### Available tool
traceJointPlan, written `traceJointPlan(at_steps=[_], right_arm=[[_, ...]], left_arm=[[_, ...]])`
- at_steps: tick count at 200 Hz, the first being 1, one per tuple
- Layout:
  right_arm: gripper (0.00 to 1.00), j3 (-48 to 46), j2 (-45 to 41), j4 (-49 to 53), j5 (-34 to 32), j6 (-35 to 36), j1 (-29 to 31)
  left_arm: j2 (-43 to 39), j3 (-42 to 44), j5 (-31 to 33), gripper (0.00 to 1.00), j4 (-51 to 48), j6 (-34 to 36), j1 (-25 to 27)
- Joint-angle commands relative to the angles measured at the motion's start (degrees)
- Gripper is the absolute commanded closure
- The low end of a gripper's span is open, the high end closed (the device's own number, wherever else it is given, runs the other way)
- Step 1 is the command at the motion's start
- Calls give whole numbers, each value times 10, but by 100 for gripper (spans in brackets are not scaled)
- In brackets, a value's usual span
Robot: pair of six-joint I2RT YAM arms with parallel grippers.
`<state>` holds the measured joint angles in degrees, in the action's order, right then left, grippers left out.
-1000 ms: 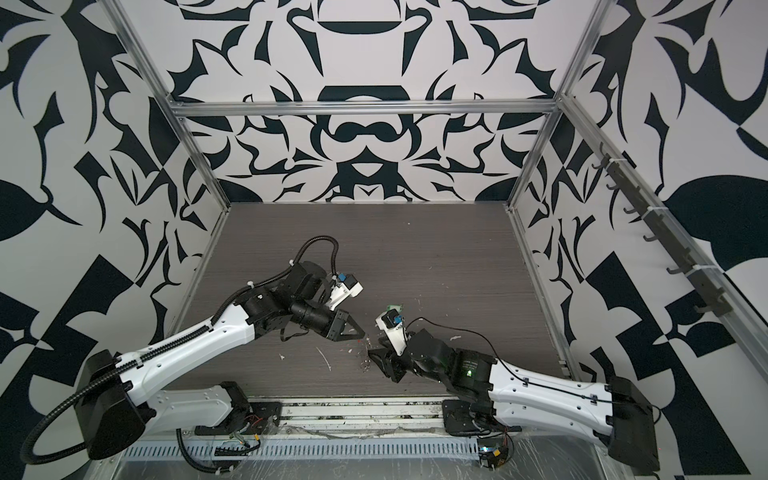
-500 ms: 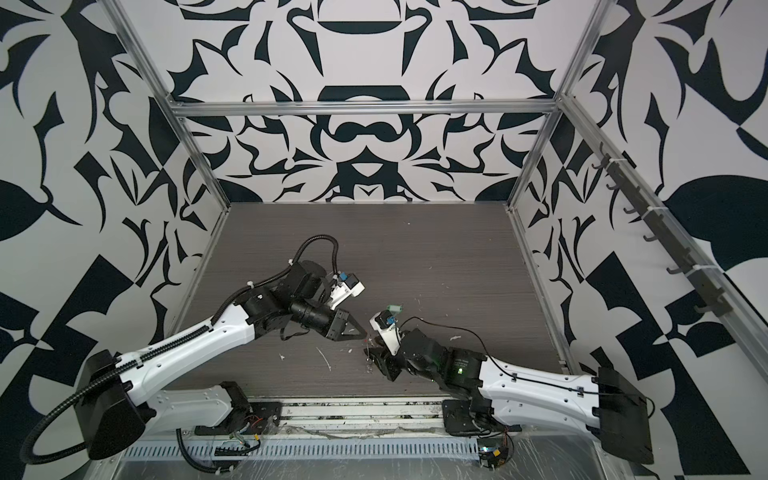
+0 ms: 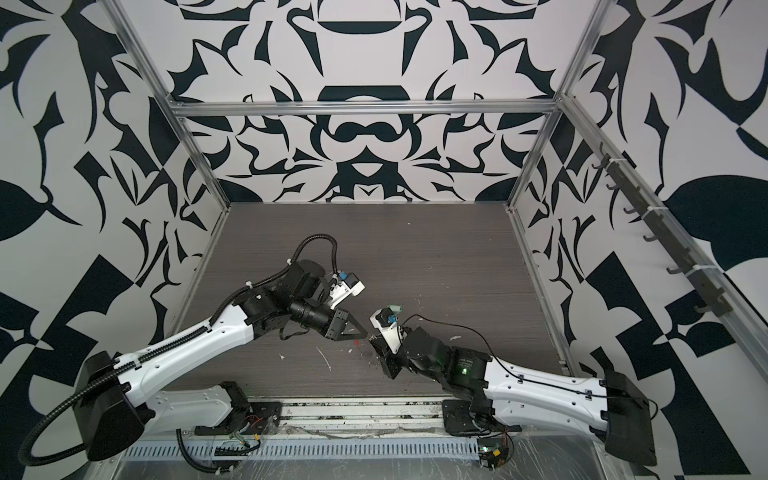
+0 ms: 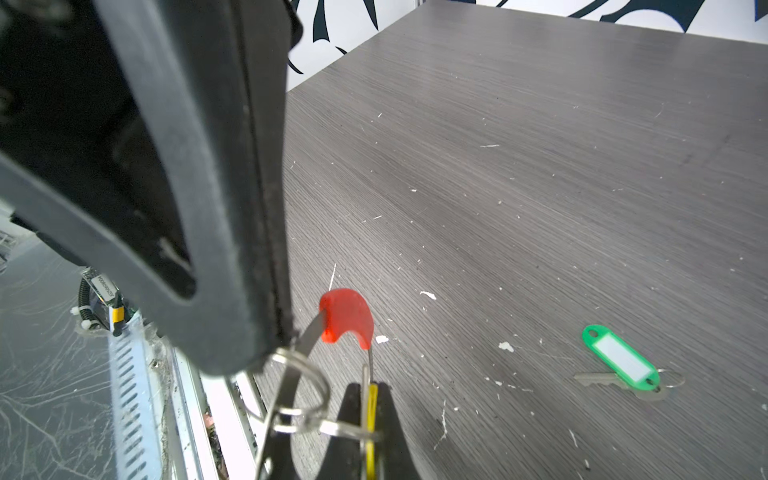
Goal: Remove the keys from the keyring
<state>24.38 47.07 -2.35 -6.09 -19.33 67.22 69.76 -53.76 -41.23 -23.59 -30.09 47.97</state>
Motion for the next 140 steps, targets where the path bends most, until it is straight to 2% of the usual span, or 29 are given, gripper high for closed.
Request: traceJointPlan(at_steps=[1, 75, 89, 140], right_arm=[[100, 23, -12, 5, -16, 1, 1], [100, 23, -24, 7, -44, 14, 12], [100, 25, -26, 10, -76, 18, 12], [100, 26, -43, 21, -114, 31, 12]], left_arm=[[-20, 5, -1, 100, 4, -1, -1], [-42, 1, 6, 100, 10, -8, 3], [-45, 4, 10, 100, 9, -8, 6], [-65, 4, 38, 100, 1, -9, 12]])
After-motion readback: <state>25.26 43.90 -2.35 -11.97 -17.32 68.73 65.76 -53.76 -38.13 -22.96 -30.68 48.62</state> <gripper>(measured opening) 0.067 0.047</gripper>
